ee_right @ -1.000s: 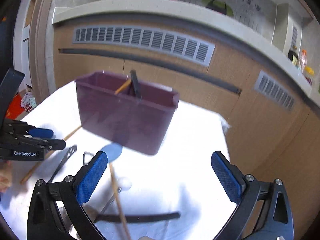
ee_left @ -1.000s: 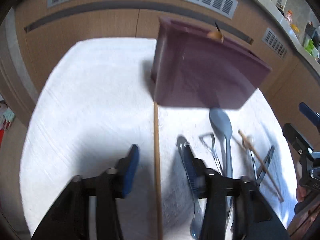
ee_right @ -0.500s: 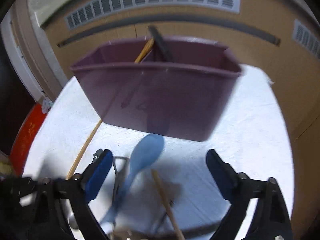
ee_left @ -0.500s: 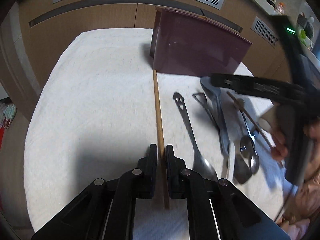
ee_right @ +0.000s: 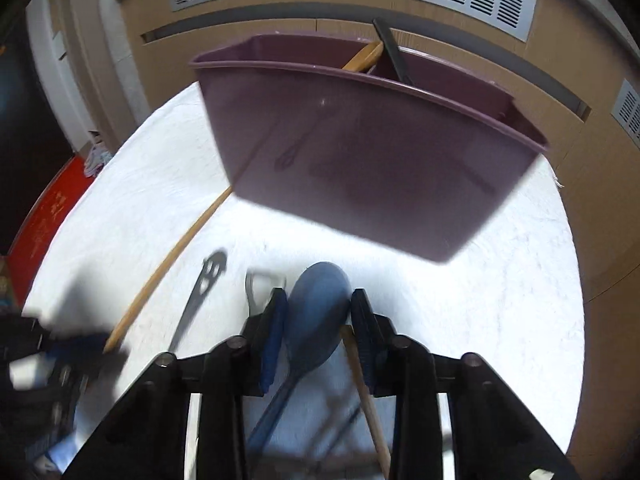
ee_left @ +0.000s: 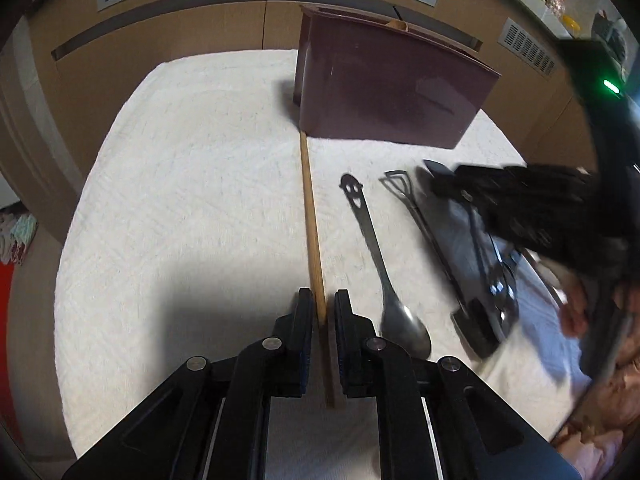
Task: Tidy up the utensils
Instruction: 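Grasp the long wooden stick with the left tool while the right tool grasps the grey spoon, then lift the wooden stick and grey spoon and drop both into the caddy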
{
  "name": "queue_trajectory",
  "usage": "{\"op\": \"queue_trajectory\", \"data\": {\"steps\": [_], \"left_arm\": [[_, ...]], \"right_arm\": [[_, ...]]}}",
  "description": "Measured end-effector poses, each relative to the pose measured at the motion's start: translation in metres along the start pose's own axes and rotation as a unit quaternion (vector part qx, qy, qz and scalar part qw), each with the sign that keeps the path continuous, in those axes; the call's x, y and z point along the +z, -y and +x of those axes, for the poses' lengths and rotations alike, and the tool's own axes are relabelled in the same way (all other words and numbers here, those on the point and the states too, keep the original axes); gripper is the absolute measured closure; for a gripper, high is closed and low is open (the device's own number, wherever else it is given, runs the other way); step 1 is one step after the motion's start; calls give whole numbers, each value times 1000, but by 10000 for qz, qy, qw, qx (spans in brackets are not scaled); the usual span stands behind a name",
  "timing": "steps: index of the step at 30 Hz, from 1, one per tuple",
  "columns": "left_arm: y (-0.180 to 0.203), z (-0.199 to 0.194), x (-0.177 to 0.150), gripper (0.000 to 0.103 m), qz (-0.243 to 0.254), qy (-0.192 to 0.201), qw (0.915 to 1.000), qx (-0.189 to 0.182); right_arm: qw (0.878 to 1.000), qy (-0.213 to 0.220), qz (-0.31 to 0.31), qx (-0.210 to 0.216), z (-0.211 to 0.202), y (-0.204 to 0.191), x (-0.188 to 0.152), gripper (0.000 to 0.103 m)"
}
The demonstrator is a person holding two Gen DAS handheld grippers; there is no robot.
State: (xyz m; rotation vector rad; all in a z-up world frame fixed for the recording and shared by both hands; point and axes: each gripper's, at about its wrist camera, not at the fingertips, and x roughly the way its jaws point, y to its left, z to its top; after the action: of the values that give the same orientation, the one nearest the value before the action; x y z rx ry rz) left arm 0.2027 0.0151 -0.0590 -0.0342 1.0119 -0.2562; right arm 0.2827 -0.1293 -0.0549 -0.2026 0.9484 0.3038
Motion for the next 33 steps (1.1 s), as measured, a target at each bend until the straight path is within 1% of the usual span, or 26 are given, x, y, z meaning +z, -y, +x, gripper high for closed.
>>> {"op": "queue_trajectory", "data": {"steps": [2,3,5,7,9,12,14,15,17,20,21,22,23,25,26,27,28,30,31,33], "left_arm": [[0,4,5,93,32,67,9999,69],[0,5,6,95,54,89,9999,109],[-1,3,5,97,160,128,9994,269],[-6,-1,-1,98,192,150,9988,415],[-15,-6,-9,98,125,131,9987,474],[-18,-17,-24,98,96,36,9990,442],[-15,-22,-34,98,143,-58,9992,380],[-13,-25,-37,98,155,-99,9993,335],[-9,-28,-41,96,114,-186,9996,199],[-5,-28,-41,95,-12,-236,9997,62],[-5,-28,-41,94,-42,-233,9997,45],[-6,-27,-39,90,-102,-231,9997,-7],[-6,-28,-39,88,-164,-233,9996,-56],[-10,-28,-37,77,-308,-249,9990,-213],[-11,-29,-35,73,-331,-228,9989,-247],[-11,-29,-34,68,-325,-199,9990,-233],[-12,-31,-32,67,-309,-152,9992,-212],[-13,-33,-28,67,-265,-91,9993,-234],[-14,-33,-25,67,-249,-69,9993,-252],[-15,-32,-17,67,-152,-82,9994,-289]], "right_arm": [[10000,26,10,-29,-10,3,-9,81],[10000,50,40,-22,-16,5,-12,81],[9998,132,99,-89,-27,9,-20,82],[9996,202,72,-186,-34,13,-21,82],[9996,233,85,-138,-40,18,-22,82],[9996,211,173,125,-41,26,-23,82],[9994,211,209,182,-40,29,-24,82],[9993,208,226,195,-38,28,-25,79],[9988,186,356,295,-36,32,-25,78],[9969,56,662,417,-30,38,-20,65],[9962,-18,784,380,-25,40,-18,58],[9950,-100,940,336,-20,42,-14,53],[9939,-148,1057,294,-15,43,-11,52],[9928,-182,1155,245,-5,42,-5,52],[9934,-163,1109,237,-2,39,-2,52],[9949,-156,984,177,2,34,1,55],[9968,-164,781,50,5,27,3,73],[9991,-137,323,-232,5,14,5,81],[9995,-77,232,-210,2,11,5,85],[9998,83,175,47,-10,11,4,97]]}}
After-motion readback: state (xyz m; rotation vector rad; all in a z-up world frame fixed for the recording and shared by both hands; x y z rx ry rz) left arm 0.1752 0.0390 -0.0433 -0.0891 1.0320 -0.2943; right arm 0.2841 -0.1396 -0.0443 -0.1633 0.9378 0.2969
